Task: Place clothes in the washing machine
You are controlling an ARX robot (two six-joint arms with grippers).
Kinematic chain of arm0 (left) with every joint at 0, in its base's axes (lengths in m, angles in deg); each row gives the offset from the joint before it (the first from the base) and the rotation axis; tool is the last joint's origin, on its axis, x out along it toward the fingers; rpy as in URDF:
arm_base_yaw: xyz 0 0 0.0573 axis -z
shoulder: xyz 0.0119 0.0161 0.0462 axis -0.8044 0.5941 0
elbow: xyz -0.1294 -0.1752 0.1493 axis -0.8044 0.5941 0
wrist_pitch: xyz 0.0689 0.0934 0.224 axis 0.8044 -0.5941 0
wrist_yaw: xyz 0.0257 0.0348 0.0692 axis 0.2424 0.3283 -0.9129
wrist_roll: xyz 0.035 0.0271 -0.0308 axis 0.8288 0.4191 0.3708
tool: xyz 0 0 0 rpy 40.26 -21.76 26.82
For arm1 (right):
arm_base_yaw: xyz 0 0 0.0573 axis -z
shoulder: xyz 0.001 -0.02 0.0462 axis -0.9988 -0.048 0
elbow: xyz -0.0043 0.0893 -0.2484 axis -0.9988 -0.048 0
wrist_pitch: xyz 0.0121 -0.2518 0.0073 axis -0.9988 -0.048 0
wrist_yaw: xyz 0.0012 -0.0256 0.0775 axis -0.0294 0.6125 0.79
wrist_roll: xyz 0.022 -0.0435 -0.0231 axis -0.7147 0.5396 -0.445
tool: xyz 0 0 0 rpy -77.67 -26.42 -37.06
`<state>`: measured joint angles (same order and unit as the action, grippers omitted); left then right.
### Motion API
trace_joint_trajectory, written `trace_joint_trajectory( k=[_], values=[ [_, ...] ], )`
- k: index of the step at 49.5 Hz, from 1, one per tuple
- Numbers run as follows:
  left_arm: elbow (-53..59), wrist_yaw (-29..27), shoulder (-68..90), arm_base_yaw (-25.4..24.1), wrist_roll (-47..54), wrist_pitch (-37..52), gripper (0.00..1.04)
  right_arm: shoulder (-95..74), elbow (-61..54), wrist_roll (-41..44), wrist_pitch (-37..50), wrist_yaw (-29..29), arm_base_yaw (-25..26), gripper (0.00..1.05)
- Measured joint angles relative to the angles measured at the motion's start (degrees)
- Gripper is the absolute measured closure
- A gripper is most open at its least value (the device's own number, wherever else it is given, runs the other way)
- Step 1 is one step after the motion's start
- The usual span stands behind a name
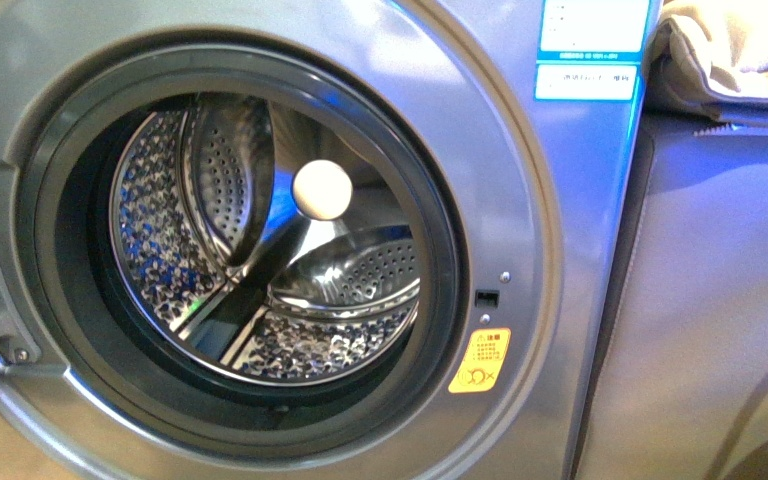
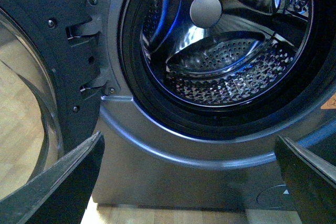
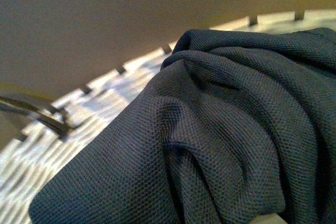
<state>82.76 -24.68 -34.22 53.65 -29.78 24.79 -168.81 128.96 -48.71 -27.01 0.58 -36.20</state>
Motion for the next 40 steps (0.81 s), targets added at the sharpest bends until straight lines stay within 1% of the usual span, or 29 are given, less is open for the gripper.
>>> trace_joint_trajectory(
  k=[10,20,25,30,40],
  values=[
    [0.0,0.0,0.0,0.0,0.0,0.0,0.07,11.8,1.7,-4.4,-0.2,4.7,0.5,0.95],
    [0.0,0.0,0.0,0.0,0.0,0.0,0.07,20.9,8.4,-11.0,2.5,8.5,-0.7,0.95],
    [0.0,0.0,0.0,0.0,0.0,0.0,0.07,23.2,13.4,-14.7,3.8,8.8,-2.0,0.95],
    [0.0,0.0,0.0,0.0,0.0,0.0,0.07,24.6,18.9,-16.7,3.6,8.5,-3.9,0.95],
    [0.0,0.0,0.0,0.0,0.0,0.0,0.07,25.5,31.3,-17.3,-2.6,5.4,-11.1,0.95]
  ],
)
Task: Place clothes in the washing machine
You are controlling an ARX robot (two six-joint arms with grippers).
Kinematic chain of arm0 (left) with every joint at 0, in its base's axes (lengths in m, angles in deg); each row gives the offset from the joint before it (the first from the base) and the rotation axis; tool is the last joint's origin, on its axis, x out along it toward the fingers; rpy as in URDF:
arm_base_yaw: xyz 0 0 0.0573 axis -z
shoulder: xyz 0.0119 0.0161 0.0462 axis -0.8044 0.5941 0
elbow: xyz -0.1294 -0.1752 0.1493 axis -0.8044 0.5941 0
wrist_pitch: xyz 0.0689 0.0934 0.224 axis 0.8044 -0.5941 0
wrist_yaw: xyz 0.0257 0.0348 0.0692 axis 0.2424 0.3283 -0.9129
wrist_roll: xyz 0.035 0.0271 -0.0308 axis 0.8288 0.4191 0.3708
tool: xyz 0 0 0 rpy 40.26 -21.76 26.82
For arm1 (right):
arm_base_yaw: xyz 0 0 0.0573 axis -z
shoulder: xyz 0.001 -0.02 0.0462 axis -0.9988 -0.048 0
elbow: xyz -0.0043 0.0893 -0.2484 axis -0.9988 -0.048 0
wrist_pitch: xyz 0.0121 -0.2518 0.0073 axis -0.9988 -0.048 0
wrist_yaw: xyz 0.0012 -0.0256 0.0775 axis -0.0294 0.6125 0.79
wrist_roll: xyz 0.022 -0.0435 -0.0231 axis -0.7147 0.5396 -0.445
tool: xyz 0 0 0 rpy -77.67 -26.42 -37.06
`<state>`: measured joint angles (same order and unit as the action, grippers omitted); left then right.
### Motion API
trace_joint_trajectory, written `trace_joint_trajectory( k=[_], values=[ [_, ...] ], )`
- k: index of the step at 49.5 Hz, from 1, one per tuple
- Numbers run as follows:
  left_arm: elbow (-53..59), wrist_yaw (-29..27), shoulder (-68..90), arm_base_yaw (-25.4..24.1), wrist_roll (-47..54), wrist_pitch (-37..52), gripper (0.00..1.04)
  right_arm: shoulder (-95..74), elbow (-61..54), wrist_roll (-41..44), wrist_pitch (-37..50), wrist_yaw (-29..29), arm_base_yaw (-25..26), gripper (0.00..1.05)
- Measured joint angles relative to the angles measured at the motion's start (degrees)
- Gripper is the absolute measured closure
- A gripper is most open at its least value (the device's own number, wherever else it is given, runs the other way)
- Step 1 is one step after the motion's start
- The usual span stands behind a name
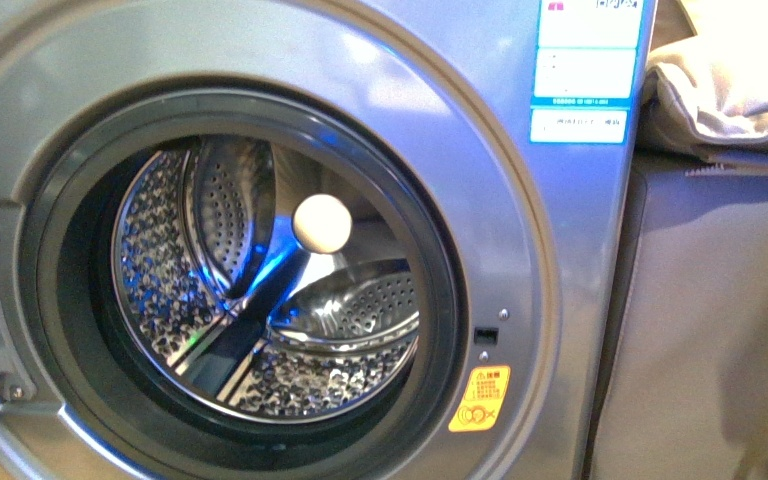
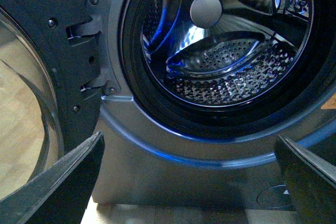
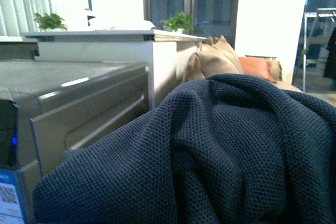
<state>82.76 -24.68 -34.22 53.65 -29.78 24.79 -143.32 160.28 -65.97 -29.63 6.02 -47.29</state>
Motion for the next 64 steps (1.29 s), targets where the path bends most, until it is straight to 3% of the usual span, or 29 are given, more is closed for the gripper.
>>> trace_joint_trajectory(
  k=[6,13,19,39,48,64],
  values=[
    [0.0,0.0,0.0,0.0,0.0,0.0,0.07,0.7,9.4,2.8,-6.9,-4.0,-9.2,0.95],
    [0.0,0.0,0.0,0.0,0.0,0.0,0.07,0.0,19.0,9.3,-16.8,-10.5,-25.8,0.95],
    [0.0,0.0,0.0,0.0,0.0,0.0,0.07,-3.1,24.2,10.8,-22.4,-12.7,-37.8,0.95],
    [0.0,0.0,0.0,0.0,0.0,0.0,0.07,-8.1,28.0,11.5,-28.2,-20.9,-59.7,0.95],
    [0.0,0.0,0.0,0.0,0.0,0.0,0.07,-9.9,28.0,12.8,-28.6,-22.3,-66.0,0.95],
    [0.0,0.0,0.0,0.0,0.0,0.0,0.07,-12.0,28.2,12.3,-25.7,-22.8,-66.6,0.95]
  ],
)
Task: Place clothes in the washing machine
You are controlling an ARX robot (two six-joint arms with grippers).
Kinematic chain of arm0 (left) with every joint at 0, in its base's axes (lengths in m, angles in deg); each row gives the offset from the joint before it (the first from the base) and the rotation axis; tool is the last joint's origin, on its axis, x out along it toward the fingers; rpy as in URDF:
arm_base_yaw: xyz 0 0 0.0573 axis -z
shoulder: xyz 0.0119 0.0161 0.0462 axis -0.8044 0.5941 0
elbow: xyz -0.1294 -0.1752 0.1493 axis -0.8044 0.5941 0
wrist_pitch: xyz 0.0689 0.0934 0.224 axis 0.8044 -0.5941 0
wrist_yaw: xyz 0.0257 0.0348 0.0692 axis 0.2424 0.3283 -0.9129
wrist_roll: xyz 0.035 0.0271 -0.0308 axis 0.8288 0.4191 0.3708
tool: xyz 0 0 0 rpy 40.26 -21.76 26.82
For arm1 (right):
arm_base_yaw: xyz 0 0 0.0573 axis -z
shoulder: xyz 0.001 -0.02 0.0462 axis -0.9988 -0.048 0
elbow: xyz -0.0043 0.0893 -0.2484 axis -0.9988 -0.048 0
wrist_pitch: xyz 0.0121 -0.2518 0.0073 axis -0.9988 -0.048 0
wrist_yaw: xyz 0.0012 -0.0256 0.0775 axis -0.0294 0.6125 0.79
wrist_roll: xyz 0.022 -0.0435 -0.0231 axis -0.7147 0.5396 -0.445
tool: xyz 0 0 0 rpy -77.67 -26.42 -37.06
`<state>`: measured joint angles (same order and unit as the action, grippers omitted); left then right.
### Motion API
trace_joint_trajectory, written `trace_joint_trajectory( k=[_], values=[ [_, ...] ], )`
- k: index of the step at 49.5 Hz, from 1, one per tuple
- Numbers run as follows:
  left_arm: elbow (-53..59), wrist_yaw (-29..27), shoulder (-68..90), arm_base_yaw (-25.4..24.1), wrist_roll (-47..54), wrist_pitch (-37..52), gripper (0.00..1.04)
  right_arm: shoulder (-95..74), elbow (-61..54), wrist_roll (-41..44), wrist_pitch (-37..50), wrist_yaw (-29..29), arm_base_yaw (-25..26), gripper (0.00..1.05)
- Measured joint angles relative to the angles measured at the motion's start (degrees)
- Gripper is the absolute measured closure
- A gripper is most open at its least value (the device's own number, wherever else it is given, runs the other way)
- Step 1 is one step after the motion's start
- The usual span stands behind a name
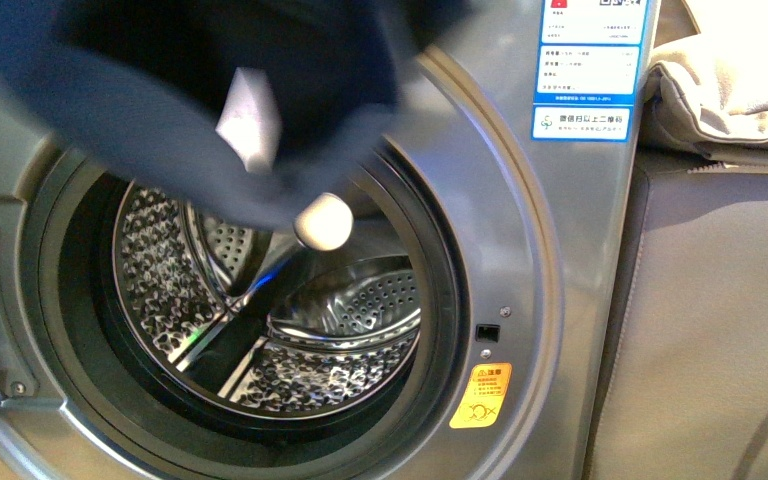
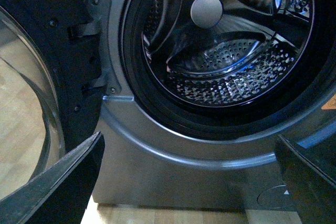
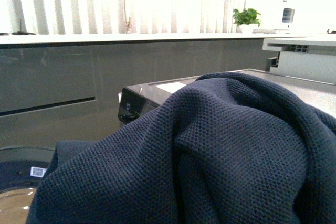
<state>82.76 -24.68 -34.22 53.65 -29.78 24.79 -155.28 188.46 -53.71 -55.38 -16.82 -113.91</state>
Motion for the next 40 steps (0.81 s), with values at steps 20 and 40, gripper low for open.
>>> trace_joint_trajectory(
  k=[20,40],
  values=[
    [0.0,0.0,0.0,0.0,0.0,0.0,0.07,0.0,-0.6,-0.4,0.0,0.9,1.1,0.95],
    [0.0,8.1,0.7,-2.6,-4.7,1.8,0.07,0.0,-0.6,-0.4,0.0,0.9,1.1,0.95]
  ],
)
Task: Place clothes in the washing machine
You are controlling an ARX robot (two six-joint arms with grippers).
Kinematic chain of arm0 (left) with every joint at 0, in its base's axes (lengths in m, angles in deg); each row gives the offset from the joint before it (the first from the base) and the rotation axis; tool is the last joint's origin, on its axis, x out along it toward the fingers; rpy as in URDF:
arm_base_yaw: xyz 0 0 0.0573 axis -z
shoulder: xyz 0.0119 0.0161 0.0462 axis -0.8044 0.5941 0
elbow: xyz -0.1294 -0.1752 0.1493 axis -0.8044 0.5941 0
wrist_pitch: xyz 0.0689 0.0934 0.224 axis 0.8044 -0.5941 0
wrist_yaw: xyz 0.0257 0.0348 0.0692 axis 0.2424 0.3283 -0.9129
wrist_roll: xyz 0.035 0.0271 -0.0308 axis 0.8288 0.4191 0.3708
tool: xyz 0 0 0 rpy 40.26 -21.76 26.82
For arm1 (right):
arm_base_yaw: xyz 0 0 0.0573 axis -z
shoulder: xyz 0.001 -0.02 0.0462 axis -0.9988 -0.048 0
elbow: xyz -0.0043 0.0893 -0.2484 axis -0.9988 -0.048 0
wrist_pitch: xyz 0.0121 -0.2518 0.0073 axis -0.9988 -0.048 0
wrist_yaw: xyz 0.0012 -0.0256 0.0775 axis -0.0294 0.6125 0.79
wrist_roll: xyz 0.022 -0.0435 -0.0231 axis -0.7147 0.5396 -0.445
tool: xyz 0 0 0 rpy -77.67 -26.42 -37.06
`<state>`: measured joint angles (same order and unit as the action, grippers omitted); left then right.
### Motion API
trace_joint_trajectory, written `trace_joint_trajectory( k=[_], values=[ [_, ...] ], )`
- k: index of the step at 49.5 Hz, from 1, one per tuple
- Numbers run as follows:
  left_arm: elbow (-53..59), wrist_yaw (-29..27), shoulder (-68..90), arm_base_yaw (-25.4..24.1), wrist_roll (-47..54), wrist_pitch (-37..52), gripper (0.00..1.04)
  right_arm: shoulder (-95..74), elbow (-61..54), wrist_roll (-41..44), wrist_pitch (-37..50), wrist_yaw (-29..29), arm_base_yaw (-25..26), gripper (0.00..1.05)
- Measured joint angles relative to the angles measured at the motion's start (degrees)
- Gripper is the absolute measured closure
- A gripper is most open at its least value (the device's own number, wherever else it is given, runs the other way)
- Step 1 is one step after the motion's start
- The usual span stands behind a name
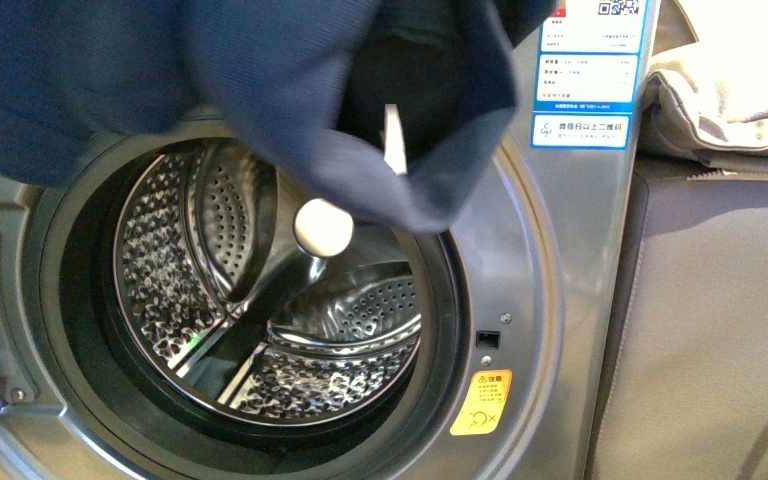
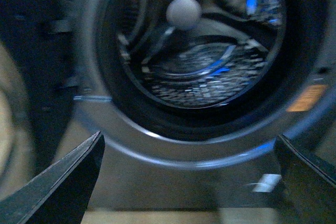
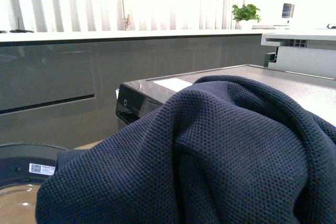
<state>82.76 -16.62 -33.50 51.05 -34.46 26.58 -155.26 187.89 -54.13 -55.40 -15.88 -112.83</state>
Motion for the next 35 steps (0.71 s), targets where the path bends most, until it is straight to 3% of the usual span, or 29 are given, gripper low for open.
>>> trace_joint_trajectory(
  k=[4,10,14,20,26,35],
  values=[
    [-0.3,9.0,1.5,-3.0,-5.6,3.4,0.07,0.0,0.0,0.0,0.0,0.0,0.0,0.95],
    [-3.4,16.4,6.2,-7.8,-10.1,9.1,0.07,0.0,0.0,0.0,0.0,0.0,0.0,0.95],
    [-9.0,24.9,13.7,-13.8,-13.6,18.0,0.07,0.0,0.0,0.0,0.0,0.0,0.0,0.95],
    [-15.4,33.4,22.5,-17.7,-18.6,29.6,0.07,0.0,0.0,0.0,0.0,0.0,0.0,0.95],
    [-23.4,40.1,31.4,-15.5,-25.6,41.5,0.07,0.0,0.0,0.0,0.0,0.0,0.0,0.95],
    [-30.9,35.1,36.9,-4.5,-23.8,35.3,0.07,0.0,0.0,0.0,0.0,0.0,0.0,0.95]
  ],
)
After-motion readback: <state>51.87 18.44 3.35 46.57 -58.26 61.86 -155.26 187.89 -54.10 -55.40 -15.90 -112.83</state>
